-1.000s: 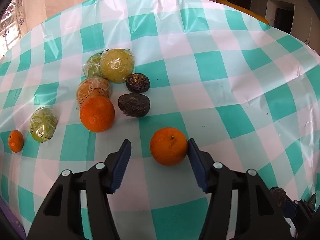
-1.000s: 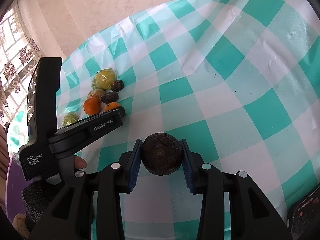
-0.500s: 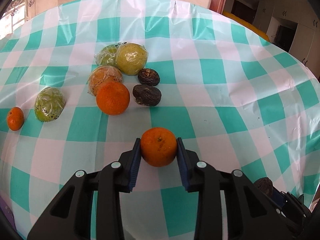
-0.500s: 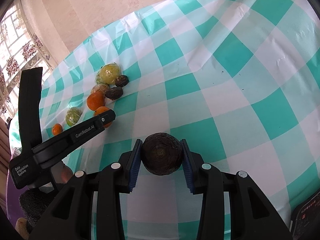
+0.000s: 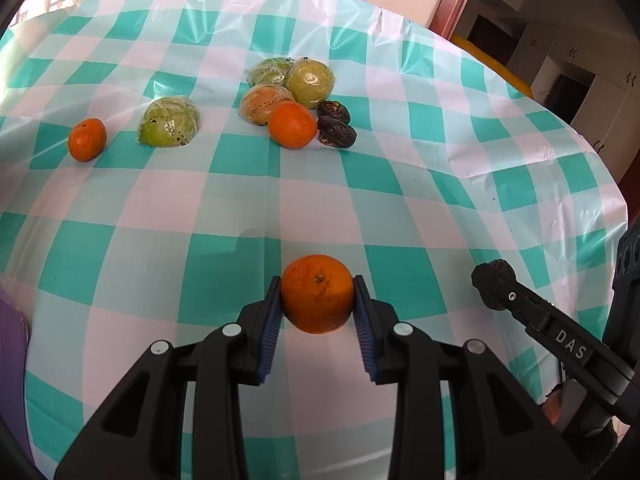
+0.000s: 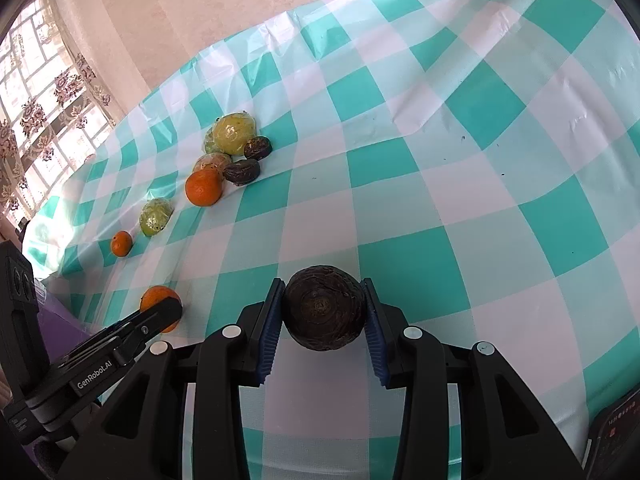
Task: Organize fruits
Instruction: 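Grasp the large orange with the left tool while the right tool holds the brown fruit, then carry the orange and brown fruit with both tools over the cardboard box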
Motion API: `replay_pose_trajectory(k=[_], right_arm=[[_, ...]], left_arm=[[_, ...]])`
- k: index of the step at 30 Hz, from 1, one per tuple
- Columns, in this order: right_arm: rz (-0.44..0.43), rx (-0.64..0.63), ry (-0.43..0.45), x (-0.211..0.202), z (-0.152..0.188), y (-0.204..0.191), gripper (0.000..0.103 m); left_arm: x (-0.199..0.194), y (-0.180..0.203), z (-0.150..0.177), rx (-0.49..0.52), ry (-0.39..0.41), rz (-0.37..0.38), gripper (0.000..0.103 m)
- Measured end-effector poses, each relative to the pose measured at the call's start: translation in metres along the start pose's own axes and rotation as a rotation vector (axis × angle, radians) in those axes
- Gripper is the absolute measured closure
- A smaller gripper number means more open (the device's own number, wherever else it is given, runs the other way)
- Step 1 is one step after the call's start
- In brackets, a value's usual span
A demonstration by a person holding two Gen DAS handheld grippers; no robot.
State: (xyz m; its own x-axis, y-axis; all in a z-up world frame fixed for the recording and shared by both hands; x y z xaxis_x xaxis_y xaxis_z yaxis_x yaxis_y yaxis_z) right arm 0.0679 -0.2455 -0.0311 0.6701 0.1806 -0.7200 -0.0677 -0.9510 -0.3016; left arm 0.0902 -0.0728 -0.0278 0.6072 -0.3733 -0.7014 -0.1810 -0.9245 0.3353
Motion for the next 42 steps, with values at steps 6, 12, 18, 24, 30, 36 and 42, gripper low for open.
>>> replay_pose_trajectory(k=[6,12,18,24,30,36,42], right_arm=[[-0.017,-0.034,-0.004,-0.005,0.011,-0.015,0.065],[-0.049,-0.077,0.010,-0.015,0.025,-0.035,0.065],[-0.074,-0.120,0.014,-0.022,0.036,-0.052,0.065],[-0.101,-0.167,0.004,-0.029,0.050,-0.069,0.065],[-0.111,-0.202,-0.003,-0.033,0.060,-0.084,0.065],[-0.110,-0.239,-0.013,-0.036,0.070,-0.097,0.065],[-0.112,-0.264,-0.019,-0.038,0.077,-0.109,0.065]], left_arm=[[-0.026,-0.002,0.031,0.005,-0.004,0.006,0.069],[-0.057,-0.003,0.060,0.014,0.032,-0.012,0.069],[-0.081,-0.008,0.070,0.000,0.100,-0.025,0.069],[-0.091,-0.008,0.075,0.005,0.127,-0.037,0.069],[-0.104,-0.005,0.082,0.028,0.172,-0.048,0.069],[-0.114,-0.014,0.086,-0.001,0.196,-0.034,0.069],[-0.129,-0.026,0.086,-0.046,0.249,-0.018,0.069]])
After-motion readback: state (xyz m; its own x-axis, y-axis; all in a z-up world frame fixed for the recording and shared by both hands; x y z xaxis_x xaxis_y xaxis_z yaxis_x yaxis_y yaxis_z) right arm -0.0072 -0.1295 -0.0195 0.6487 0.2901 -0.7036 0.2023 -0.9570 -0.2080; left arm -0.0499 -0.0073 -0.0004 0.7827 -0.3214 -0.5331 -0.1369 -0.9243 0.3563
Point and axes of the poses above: each gripper's, at about its wrist camera, not at the fingertips, and x roughly the way its jaws point, y to its right, z to its underside, the point moved 5 cm from there along x, roughly the way its jaws point, and after that the axes turned 5 degrees about z, right-handed, at the moved point
